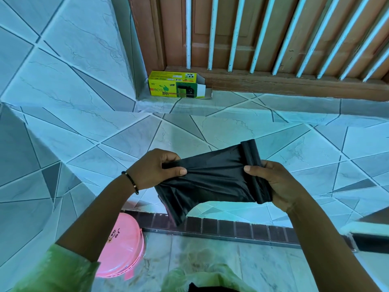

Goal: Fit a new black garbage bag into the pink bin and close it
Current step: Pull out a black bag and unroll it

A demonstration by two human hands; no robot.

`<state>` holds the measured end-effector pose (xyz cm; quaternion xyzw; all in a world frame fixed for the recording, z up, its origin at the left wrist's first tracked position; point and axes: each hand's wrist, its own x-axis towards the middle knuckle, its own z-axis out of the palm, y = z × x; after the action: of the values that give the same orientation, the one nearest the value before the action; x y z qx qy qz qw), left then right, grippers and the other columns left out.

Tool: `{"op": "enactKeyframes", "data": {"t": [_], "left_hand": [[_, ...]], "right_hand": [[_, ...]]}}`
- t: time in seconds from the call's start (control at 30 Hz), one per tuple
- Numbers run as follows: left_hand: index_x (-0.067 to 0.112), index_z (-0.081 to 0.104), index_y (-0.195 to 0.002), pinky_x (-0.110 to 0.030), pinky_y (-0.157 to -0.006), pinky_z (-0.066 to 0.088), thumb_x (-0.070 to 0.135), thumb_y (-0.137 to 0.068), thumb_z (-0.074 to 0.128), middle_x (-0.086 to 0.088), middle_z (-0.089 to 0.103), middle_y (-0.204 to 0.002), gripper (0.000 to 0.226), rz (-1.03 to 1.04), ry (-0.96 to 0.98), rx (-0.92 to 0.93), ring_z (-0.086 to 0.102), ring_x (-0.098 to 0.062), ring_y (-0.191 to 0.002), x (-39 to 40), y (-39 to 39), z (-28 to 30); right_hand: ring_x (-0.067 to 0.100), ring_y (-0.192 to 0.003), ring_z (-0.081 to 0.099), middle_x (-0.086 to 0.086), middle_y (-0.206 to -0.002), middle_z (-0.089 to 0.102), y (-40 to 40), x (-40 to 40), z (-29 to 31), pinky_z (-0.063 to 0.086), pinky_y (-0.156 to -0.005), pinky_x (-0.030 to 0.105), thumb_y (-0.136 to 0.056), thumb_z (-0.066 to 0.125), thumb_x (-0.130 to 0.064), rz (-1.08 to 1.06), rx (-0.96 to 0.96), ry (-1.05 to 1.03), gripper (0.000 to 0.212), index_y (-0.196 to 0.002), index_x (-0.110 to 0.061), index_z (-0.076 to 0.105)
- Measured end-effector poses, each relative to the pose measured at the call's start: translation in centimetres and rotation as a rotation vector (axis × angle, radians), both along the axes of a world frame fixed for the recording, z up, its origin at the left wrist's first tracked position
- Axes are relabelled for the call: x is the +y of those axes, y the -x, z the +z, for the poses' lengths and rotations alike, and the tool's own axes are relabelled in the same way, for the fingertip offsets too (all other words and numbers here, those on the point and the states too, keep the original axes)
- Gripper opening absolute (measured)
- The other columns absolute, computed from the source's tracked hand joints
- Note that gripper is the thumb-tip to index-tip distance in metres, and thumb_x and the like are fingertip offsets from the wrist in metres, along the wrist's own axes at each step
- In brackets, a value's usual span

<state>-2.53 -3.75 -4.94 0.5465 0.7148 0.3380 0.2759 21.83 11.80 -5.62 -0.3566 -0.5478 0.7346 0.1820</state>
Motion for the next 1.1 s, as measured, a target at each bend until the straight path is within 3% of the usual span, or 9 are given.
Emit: {"op": "enactKeyframes", "data": {"t": [0.13,0.27,0.37,0.5,0.63,0.83,0.97,1.1], "left_hand": [[0.021,0.066,-0.075,-0.01,-0.061,0.042,0.03,-0.079,0.069,0.011,0.068,-0.063,0.011,-0.02,0.05,-0.098,0.058,0.003,-0.06,0.2,-0.1,-0.5],[0.032,0.064,-0.09,-0.005,-0.075,0.046,0.042,-0.078,0.067,0.017,0.071,-0.072,0.015,0.004,0.008,-0.282,0.064,0.009,-0.075,2.3,-2.4,-0.2],[0.017,0.067,-0.091,-0.014,-0.073,0.047,0.039,-0.077,0.068,0.007,0.069,-0.077,0.026,-0.009,-0.027,-0.368,0.062,-0.002,-0.074,3.6,-4.0,-0.1],[0.015,0.065,-0.083,-0.017,-0.065,0.044,0.022,-0.088,0.06,0.0,0.067,-0.071,0.011,0.031,-0.063,-0.145,0.058,-0.002,-0.063,3.9,-3.9,-0.6],[0.024,0.059,-0.074,-0.008,-0.061,0.04,0.02,-0.092,0.052,0.008,0.062,-0.068,0.02,-0.006,-0.057,-0.03,0.053,0.004,-0.058,3.6,-3.1,-0.8],[0.023,0.059,-0.075,-0.002,-0.059,0.036,0.018,-0.091,0.055,0.01,0.061,-0.066,0.017,-0.049,-0.056,0.11,0.054,0.008,-0.061,3.2,-1.9,-0.9],[0.027,0.057,-0.071,-0.002,-0.059,0.036,0.019,-0.09,0.055,0.019,0.06,-0.058,0.02,-0.043,-0.044,0.159,0.054,0.01,-0.063,2.7,-0.8,-1.1],[0.029,0.056,-0.069,-0.005,-0.058,0.036,0.021,-0.091,0.055,0.019,0.059,-0.057,0.024,-0.022,-0.014,0.175,0.053,0.005,-0.061,2.3,0.3,-1.4]], "right_hand": [[0.029,-0.08,0.061,0.016,-0.09,0.065,0.6,-0.4,-0.3,0.053,-0.066,0.031,-0.058,0.071,-0.019,0.002,0.032,0.097,0.044,-0.097,0.0,0.064],[0.024,-0.08,0.066,0.012,-0.092,0.07,2.5,-2.4,-0.6,0.054,-0.072,0.03,-0.072,0.059,-0.022,0.098,0.155,0.288,0.034,-0.1,-0.004,0.066],[0.029,-0.087,0.064,0.021,-0.103,0.067,3.9,-3.4,-1.3,0.054,-0.077,0.033,-0.075,0.066,-0.016,0.096,0.15,0.204,0.038,-0.109,0.0,0.063],[0.028,-0.07,0.062,0.019,-0.087,0.064,3.6,-2.9,-1.4,0.053,-0.065,0.032,-0.064,0.067,-0.016,0.043,0.04,0.227,0.033,-0.095,-0.003,0.065],[0.021,-0.062,0.064,0.008,-0.072,0.068,2.2,-1.6,-1.5,0.052,-0.061,0.028,-0.063,0.06,-0.018,0.062,0.026,0.316,0.021,-0.08,-0.01,0.069],[0.021,-0.063,0.065,0.009,-0.075,0.069,0.9,0.1,-1.4,0.056,-0.063,0.027,-0.06,0.073,-0.016,0.073,-0.02,0.234,0.028,-0.085,-0.007,0.065],[0.02,-0.063,0.068,0.011,-0.077,0.071,-0.1,1.1,-1.3,0.058,-0.06,0.028,-0.07,0.069,-0.007,0.054,-0.013,0.185,0.017,-0.086,-0.003,0.068],[0.027,-0.075,0.069,0.018,-0.093,0.069,-0.5,1.7,-1.4,0.057,-0.072,0.035,-0.064,0.068,-0.01,0.019,-0.056,0.149,0.042,-0.103,0.005,0.063]]}}
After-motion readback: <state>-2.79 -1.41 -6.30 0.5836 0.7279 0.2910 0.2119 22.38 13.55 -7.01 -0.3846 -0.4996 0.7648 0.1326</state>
